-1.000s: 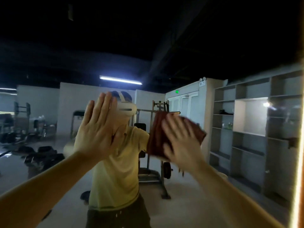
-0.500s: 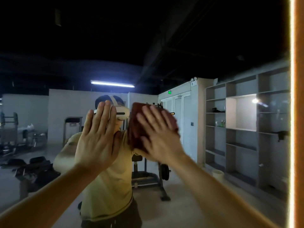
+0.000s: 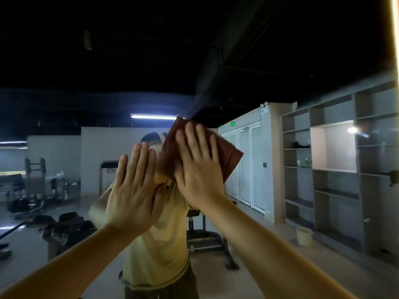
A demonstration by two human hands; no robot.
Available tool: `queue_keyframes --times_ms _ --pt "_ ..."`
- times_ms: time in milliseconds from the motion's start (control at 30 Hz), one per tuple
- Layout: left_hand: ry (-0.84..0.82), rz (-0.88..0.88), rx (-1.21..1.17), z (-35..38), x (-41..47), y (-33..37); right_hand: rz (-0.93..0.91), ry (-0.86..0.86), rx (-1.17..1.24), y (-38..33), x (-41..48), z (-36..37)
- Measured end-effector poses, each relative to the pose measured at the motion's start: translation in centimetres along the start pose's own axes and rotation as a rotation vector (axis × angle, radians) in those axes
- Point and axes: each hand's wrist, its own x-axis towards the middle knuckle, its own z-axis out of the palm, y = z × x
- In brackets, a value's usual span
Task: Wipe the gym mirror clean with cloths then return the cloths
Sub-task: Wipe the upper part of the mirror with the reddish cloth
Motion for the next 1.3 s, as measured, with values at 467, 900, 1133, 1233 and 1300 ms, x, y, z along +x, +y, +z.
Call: queue_keyframes --times_ms 467,900,1133,1233,1300 --pt "-0.139 -0.013 0.145 -1.0 0.1 0.2 0.477 0.163 -0.051 9.6 9.4 -3.4" --pt "-0.464 -0.088 0.236 -5.3 0.8 0.4 -0.054 -0.014 -0.097 15.1 4.3 -4.2" --pt "-0.3 -0.004 0.155 -9.6 2.6 -3.2 0.194 0.164 0.01 2.1 10.5 -2.8" --pt "-0.051 -0.155 0.121 -9.4 3.0 -6.6 -0.155 0.066 0.061 -6.1 7.3 -0.1" --pt "-0.027 -0.231 0.154 -8.5 2.8 -8.8 -0.388 0.014 0.01 -4.8 6.9 0.1"
